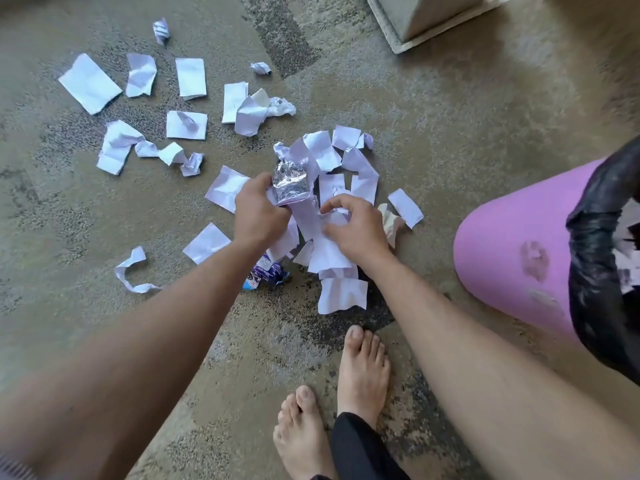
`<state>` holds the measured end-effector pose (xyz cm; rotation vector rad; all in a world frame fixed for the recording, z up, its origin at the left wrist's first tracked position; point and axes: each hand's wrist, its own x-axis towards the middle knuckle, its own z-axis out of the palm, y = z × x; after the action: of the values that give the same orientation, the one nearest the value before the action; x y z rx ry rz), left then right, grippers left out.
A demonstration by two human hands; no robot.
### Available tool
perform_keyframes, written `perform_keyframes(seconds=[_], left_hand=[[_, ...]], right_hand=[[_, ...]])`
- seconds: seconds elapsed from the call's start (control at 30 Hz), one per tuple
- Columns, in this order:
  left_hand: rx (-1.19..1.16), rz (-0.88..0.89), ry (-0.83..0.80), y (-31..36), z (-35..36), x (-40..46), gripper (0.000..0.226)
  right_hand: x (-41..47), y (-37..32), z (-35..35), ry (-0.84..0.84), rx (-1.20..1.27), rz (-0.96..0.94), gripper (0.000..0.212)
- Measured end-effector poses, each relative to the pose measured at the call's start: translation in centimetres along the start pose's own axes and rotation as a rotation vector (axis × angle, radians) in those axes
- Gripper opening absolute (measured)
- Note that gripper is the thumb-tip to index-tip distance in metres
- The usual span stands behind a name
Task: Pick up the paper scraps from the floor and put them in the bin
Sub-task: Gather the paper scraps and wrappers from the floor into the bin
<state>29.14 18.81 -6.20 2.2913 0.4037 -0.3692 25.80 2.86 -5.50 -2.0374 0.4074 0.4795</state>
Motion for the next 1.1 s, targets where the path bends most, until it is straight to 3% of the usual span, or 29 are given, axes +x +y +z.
perform_keyframes(seconds=[0.2,0.53,0.77,1.1], left_hand=[[-0.250,-0.144,0.047,4.6,-3.6,-6.3,0.025],[-0.497,-0.156,-0.130,17.5,-10.0,-15.6,0.017],[-0.408,-0.026,-0.387,26.1,-8.1,-19.4,0.026],[-0.203,0.156,-0.679,33.9,-0.2,-21.6,0.036]], right_hand=[[-6.4,-3.4,-4.7,0.080,0.220,0.025,0.022],[-16.5,-9.3,-14.9,0.256,0.477,0.018,0.025],[-22.1,-8.6,-23.7,0.499,0.575,0.080,0.022],[-23.8,-3.6,-32.2,0.718,0.722,0.329,0.028]])
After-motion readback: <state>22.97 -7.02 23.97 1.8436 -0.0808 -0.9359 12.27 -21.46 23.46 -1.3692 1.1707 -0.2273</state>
